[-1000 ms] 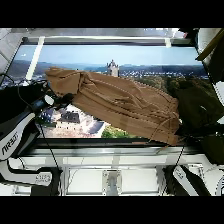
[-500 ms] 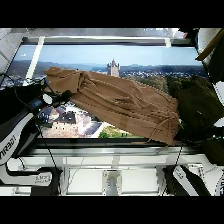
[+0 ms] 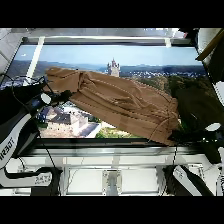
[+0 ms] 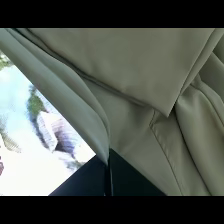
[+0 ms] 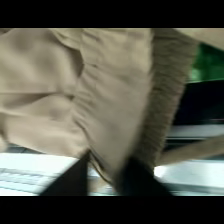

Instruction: Fold the clothes and pants, and hang the long-sleeved shirts on hangers.

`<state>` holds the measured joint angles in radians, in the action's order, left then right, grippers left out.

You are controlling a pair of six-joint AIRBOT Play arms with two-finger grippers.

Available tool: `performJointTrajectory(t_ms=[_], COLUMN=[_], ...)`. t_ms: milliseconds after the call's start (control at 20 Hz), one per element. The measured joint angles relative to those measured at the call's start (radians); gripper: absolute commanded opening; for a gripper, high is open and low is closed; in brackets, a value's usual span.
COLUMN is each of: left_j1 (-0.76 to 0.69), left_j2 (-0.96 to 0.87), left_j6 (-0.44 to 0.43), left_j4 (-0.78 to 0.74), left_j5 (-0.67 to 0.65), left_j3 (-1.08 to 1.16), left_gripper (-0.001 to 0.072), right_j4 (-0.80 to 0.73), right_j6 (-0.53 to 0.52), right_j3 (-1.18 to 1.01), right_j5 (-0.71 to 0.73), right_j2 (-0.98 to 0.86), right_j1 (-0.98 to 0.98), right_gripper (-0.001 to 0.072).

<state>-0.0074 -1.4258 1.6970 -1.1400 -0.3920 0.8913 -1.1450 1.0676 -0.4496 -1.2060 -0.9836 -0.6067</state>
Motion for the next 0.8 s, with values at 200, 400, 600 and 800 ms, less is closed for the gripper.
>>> performJointTrajectory(t_ms=[200, 400, 600, 800], left_j1=[0.010, 0.006, -0.072, -0.239], left_j2=[0.065, 0.211, 0.407, 0.614], left_j6=[0.000, 0.006, 0.095, 0.277], left_j4=[-0.113, -0.250, -0.303, -0.318], left_j5=[-0.120, -0.350, -0.488, -0.545], left_j3=[0.000, -0.034, -0.208, -0.415], left_gripper=[0.0009, 0.0010, 0.0010, 0.0010], right_j4=[-0.014, -0.087, -0.159, -0.317], right_j6=[-0.011, -0.014, -0.015, -0.014], right_j3=[-0.066, -0.223, -0.281, -0.269], right_j5=[-0.040, -0.058, -0.026, -0.010], right_j2=[0.008, 0.018, 0.014, -0.009], right_j1=[0.000, 0.000, 0.000, -0.007], right_gripper=[0.0019, 0.0019, 0.0019, 0.0019])
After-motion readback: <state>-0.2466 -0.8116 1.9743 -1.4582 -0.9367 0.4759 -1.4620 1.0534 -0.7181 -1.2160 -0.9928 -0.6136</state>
